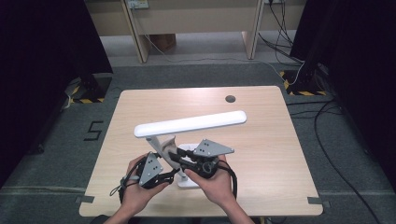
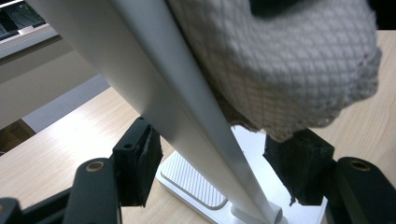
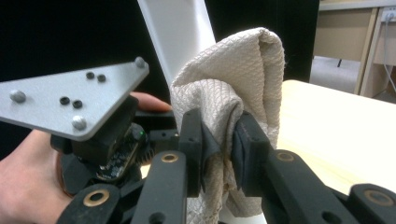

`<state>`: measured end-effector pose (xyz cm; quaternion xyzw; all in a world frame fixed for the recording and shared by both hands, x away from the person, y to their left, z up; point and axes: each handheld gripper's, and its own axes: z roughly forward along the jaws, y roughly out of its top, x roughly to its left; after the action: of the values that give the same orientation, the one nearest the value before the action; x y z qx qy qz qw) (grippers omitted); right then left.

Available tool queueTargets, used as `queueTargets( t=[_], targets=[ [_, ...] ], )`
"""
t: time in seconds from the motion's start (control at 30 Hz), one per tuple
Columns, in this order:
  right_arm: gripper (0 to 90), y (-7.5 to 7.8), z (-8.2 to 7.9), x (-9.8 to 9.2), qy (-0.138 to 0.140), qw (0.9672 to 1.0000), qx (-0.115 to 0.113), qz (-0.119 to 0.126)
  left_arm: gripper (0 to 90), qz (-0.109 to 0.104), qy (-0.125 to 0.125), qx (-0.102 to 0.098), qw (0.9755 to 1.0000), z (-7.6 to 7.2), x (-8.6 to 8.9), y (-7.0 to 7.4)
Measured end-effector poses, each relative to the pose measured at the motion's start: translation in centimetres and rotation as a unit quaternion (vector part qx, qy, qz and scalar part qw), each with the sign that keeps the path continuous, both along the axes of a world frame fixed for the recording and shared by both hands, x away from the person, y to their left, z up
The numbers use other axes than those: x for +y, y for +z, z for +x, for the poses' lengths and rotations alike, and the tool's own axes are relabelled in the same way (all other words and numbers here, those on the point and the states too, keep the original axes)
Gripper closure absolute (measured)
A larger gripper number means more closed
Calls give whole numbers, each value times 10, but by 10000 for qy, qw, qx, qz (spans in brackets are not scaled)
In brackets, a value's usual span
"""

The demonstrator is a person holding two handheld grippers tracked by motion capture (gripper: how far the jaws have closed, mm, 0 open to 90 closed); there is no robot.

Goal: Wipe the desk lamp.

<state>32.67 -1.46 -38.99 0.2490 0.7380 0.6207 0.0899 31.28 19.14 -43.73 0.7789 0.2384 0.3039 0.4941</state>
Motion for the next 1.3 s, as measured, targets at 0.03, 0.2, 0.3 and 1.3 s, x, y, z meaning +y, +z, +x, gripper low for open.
queueTargets(
  t=[0.03,0.2,0.3,1.3],
  targets=[
    [758,0,0,0,0,10000,0,0,351,0,0,0,10000,0,0,0],
    [756,-3,0,-3,2,10000,64,-69,344,-71,-51,49,10000,0,1,0],
    [756,-3,0,-4,0,10000,57,-54,334,-38,-84,82,9999,-1,2,0],
    [754,-18,0,-8,-5,9997,195,-177,336,-1310,41,276,9910,-24,46,65]
  ],
)
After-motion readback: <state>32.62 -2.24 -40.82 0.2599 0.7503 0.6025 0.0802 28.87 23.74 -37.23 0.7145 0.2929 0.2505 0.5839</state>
